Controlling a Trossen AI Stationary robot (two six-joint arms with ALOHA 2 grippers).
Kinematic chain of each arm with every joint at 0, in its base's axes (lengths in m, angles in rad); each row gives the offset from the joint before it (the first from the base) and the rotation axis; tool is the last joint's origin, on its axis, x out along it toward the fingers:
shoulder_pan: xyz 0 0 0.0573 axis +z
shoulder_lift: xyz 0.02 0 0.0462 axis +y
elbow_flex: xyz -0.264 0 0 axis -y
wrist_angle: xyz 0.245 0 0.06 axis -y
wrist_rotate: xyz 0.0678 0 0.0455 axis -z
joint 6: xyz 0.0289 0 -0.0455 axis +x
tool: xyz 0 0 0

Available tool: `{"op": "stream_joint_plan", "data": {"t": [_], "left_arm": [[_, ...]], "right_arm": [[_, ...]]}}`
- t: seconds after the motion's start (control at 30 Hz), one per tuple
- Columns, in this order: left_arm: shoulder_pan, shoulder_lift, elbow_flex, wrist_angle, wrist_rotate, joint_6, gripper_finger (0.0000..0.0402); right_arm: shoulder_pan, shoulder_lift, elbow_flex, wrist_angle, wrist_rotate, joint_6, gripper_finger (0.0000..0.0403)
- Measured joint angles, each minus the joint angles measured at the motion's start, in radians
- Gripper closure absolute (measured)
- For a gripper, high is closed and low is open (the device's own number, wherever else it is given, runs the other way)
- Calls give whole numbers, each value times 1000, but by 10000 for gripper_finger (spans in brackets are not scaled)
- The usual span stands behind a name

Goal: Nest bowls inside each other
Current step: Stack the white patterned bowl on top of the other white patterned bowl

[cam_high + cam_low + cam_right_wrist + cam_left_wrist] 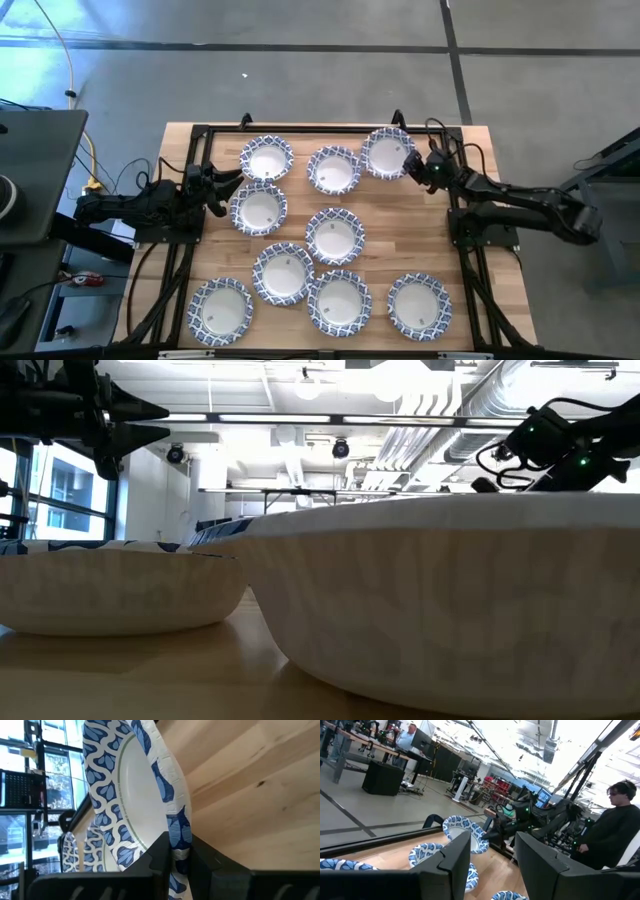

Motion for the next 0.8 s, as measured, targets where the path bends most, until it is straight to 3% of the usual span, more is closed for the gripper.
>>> {"op": "stream_joint_plan", "data": {"t": [0.33,0.8], "left_arm": [[0,0,0,0,0,0,256],[0,0,0,0,1,-45,256]], "right_arm": [[-7,-72,0,-10,-72,-9,368],[127,-203,0,-66,-129,119,368]]}}
